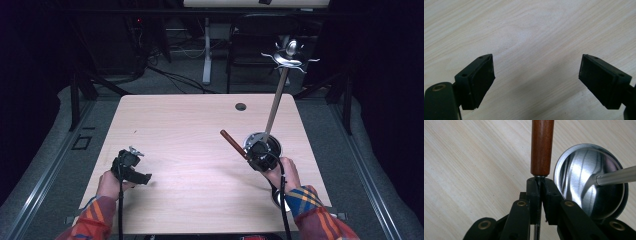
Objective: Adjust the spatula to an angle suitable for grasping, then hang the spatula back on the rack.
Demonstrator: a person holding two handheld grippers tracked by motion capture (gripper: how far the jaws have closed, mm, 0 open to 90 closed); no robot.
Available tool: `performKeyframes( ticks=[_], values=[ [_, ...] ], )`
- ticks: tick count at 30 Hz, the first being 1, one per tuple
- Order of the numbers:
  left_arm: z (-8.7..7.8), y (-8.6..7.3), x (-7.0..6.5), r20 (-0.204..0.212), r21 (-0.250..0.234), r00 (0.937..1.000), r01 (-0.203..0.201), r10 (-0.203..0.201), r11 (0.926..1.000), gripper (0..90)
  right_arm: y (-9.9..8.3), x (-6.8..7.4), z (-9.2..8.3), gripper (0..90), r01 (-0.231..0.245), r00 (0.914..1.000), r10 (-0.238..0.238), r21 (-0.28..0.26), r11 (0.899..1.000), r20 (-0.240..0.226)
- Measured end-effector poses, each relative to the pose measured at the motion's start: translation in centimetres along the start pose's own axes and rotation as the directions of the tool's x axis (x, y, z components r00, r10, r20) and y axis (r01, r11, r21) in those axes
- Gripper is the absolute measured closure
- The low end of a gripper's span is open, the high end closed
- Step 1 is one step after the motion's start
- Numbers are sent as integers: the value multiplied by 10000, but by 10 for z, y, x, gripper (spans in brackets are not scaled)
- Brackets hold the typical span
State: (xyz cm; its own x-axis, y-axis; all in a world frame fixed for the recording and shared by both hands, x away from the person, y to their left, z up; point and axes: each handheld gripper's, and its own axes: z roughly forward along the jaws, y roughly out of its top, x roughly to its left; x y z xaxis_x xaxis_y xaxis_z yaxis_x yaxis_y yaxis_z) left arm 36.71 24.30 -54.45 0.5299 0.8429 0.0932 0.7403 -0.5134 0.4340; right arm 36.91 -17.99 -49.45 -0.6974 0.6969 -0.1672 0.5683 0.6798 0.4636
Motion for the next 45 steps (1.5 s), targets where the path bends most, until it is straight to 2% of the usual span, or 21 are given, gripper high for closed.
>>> performKeyframes(
  ticks=[6,17,18,21,22,35,39,40,41,45],
  values=[
    [1,1,-1,18,17,10000,-63,63,10000,135,0,-2,-1,841,88,10000,-88,130,9999,29],
    [2,1,-1,-96,74,9999,-59,60,10000,134,-1,-2,-1,841,75,10000,-76,85,9999,32],
    [2,2,-2,-61,66,9999,-90,91,9999,134,-2,-2,-1,841,-28,10000,28,-66,10000,32],
    [3,3,-3,-51,49,9999,-134,135,9999,134,-2,-3,-3,841,50,10000,-50,49,10000,84],
    [3,2,-3,-46,84,9999,-157,158,9998,134,-3,-3,-3,841,-54,10000,54,-70,10000,69],
    [2,2,-2,-106,58,9999,-109,110,9999,128,-1,-5,-14,841,-9,9999,15,-359,9994,165],
    [2,2,-2,-79,42,9999,-153,153,9999,127,-2,-6,-18,841,-55,9998,66,-592,9982,187],
    [2,2,-3,-102,39,9999,-138,138,9999,125,-2,-6,-20,841,-160,9998,173,-831,9964,141],
    [2,2,-3,-102,39,9999,-138,138,9999,122,-2,-6,-23,841,-73,9997,89,-722,9974,221],
    [3,2,-2,-116,45,9998,-144,144,9999,117,-2,-6,-27,840,-138,9997,158,-932,9955,203]
  ],
)
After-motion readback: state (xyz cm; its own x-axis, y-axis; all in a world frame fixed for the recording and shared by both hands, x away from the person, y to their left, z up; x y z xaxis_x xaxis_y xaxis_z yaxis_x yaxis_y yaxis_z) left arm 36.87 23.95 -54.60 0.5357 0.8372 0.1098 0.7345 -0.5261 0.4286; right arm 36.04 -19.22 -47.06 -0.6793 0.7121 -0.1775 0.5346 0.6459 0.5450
